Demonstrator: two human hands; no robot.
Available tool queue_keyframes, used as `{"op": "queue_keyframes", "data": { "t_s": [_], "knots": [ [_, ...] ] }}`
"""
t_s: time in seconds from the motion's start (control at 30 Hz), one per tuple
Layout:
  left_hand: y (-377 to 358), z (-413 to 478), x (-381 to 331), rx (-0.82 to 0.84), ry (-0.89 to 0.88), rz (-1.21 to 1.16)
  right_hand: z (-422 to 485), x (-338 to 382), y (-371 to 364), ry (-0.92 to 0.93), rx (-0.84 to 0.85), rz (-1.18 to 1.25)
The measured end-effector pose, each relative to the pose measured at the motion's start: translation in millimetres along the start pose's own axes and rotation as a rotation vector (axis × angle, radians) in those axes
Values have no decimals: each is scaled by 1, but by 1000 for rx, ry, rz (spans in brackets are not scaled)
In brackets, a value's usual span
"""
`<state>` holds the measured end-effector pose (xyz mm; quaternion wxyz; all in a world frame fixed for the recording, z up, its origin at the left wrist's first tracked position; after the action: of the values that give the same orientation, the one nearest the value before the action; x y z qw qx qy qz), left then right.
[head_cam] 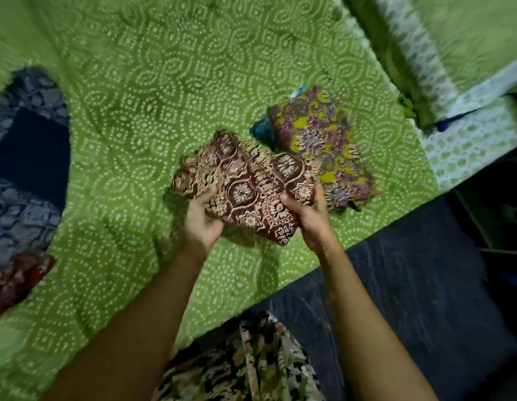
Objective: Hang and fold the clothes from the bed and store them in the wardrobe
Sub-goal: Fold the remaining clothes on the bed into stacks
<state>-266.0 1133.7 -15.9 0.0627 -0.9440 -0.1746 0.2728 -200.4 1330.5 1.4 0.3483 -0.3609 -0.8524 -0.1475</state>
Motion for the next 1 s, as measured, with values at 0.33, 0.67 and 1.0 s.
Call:
{"op": "queue_keyframes", "data": {
  "t_s": [0.33, 0.67, 1.0],
  "knots": [
    [-167, 17, 6, 202, 34, 213, 60, 53, 100, 189, -187, -50],
    [-116, 11, 11, 207, 148, 108, 32, 35, 47, 295, -503, -194],
    [122, 26, -103, -83, -53, -69, -29, -48, -206, -112, 191, -163]
  ]
}}
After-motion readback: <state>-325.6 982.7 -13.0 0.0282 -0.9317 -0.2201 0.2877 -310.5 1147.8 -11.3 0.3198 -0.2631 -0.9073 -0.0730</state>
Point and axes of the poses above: each hand's wrist, its own z-axis towards the middle knuckle, its own y-axis out of the back of the hand, x = y × z, the point moved 5 cm from there along z, towards the middle knuckle, and after that the axes turned 10 degrees about -x, right-handed, at the moved point
